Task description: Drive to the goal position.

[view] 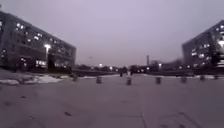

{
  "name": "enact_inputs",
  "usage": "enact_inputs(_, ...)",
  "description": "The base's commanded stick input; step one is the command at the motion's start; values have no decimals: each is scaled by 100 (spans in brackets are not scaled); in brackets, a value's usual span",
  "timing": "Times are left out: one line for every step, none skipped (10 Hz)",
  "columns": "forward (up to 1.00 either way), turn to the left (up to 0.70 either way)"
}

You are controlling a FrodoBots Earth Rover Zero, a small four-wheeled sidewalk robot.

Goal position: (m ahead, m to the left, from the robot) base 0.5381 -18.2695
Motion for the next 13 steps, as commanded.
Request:
enact_inputs(100, -27)
enact_inputs(100, -27)
enact_inputs(100, -27)
enact_inputs(100, -27)
enact_inputs(100, -27)
enact_inputs(100, -27)
enact_inputs(100, -27)
enact_inputs(100, -27)
enact_inputs(100, -27)
enact_inputs(100, -27)
enact_inputs(100, -27)
enact_inputs(100, -27)
enact_inputs(100, -27)
